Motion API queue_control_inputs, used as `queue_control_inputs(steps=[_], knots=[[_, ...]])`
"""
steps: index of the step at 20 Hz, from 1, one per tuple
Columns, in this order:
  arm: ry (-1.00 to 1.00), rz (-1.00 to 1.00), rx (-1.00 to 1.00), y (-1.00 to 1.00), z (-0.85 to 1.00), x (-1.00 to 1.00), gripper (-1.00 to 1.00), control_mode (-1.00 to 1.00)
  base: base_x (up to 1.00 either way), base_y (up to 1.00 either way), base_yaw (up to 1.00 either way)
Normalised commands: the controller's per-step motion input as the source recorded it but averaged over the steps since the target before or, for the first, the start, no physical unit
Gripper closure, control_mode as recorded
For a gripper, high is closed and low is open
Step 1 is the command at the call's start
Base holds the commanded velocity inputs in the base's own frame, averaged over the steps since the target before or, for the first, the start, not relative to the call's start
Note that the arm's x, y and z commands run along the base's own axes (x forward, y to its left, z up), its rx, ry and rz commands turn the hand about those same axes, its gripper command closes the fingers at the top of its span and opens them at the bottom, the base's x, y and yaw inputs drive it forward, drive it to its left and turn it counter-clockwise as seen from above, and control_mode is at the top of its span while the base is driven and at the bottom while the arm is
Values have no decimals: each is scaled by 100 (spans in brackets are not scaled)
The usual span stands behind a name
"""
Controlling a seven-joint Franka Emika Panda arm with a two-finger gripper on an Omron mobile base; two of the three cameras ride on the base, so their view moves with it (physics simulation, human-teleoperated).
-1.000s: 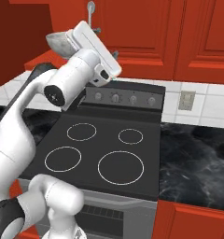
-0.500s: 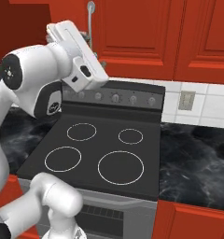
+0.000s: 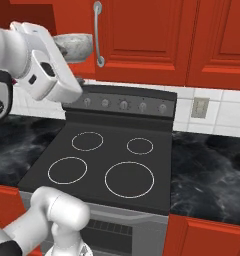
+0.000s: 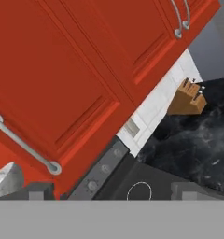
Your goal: Open the cabinet. Pick the bowls from the counter and place them in the cabinet. Then close the cabinet.
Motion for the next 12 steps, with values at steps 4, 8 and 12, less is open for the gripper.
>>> queue_control_inputs(steps=[4, 8, 12], knots=[[3, 3, 0, 62, -32, -66, -100, -100, 0, 0, 0], [0, 9, -11, 79, -25, -55, -100, -100, 0, 0, 0], [-1, 10, -24, 78, -6, -45, -100, -100, 0, 0, 0]])
